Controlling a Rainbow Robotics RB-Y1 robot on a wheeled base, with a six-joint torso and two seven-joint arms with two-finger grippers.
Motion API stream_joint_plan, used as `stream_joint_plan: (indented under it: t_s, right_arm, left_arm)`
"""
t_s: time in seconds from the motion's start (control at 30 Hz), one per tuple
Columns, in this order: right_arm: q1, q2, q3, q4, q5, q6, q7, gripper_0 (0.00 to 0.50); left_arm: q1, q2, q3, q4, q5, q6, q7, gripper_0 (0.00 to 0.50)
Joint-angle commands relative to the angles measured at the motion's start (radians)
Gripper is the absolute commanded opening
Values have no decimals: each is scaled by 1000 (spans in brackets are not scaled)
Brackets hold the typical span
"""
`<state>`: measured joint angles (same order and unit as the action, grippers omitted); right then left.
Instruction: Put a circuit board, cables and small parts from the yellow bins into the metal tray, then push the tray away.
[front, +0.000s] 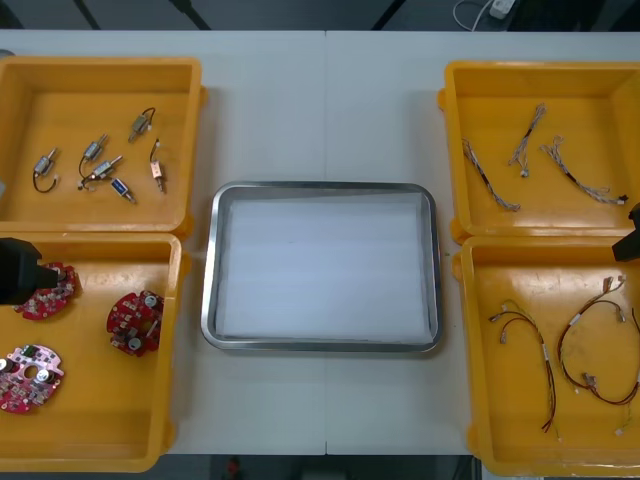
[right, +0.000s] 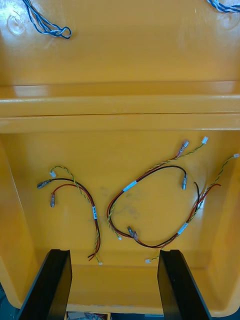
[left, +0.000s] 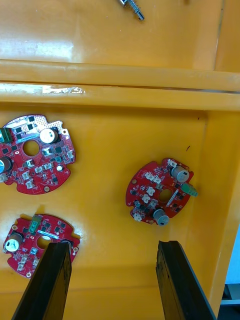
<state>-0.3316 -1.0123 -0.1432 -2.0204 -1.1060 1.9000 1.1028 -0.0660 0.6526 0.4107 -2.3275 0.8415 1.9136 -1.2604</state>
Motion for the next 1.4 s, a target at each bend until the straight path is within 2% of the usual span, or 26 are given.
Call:
stream_joint_plan:
  t_s: [0.03,1.4]
  right_arm:
    - [6,-32,-35,-3,-8,8,-26,500]
    - [6,-32,-35,-3,-8,8,-26,500]
  left_arm:
    - [-21,-5,-9,-10,7,6,-24,500]
    - [-21,-5,-9,-10,7,6,-24,500]
